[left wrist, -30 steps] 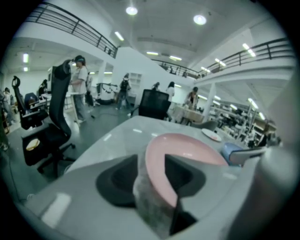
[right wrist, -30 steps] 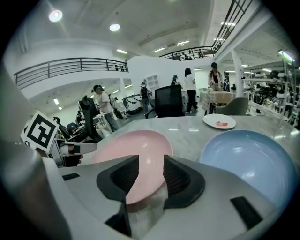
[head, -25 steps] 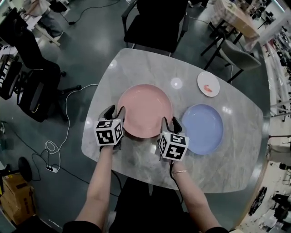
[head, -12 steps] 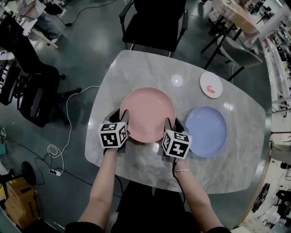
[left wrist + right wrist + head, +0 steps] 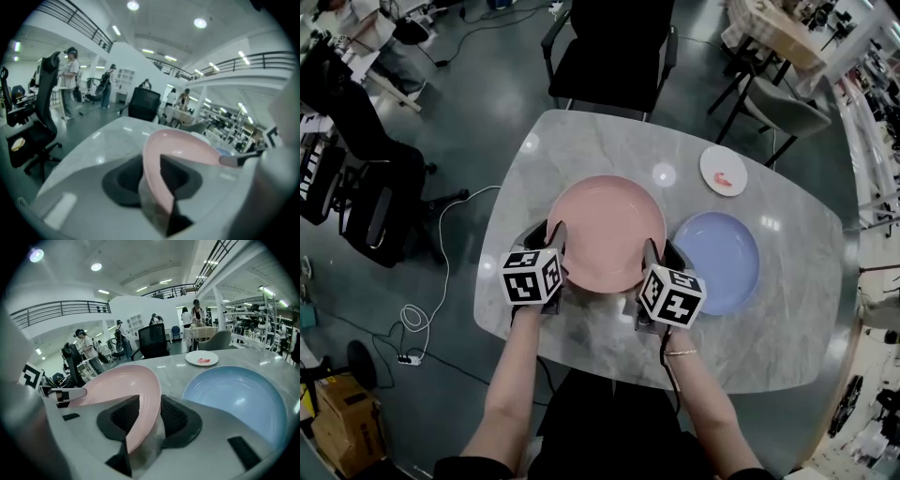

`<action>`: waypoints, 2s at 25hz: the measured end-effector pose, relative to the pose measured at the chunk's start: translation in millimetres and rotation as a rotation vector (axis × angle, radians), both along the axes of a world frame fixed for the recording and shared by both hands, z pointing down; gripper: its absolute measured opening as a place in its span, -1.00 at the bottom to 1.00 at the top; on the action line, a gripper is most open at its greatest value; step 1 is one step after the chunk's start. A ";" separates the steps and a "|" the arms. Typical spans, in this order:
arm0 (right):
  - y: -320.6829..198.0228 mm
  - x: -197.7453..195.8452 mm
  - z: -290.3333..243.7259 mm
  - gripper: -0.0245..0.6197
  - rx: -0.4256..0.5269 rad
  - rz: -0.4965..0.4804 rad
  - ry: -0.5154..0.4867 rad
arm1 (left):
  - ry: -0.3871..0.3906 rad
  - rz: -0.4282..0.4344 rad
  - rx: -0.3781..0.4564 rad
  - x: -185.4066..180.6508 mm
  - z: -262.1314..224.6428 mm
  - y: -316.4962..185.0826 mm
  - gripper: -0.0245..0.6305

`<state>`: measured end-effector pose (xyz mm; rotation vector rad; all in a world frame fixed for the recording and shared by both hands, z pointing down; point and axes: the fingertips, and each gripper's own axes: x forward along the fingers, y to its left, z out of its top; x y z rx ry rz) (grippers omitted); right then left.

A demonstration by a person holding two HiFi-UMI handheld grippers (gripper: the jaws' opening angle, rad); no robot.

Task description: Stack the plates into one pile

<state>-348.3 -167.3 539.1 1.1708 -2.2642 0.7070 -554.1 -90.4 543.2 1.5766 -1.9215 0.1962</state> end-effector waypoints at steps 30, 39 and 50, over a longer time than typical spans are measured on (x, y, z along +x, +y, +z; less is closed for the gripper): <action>-65.0 277.0 -2.4 -0.58 0.040 0.312 0.063 | -0.069 0.348 -0.054 263.6 3.6 -113.2 -0.58; -69.4 275.2 12.9 -0.59 0.024 0.274 0.093 | -0.099 0.335 -0.095 262.1 17.9 -111.7 -0.59; -72.8 277.1 8.8 -0.57 0.087 0.247 0.107 | -0.141 0.319 -0.121 256.7 20.6 -107.5 -0.54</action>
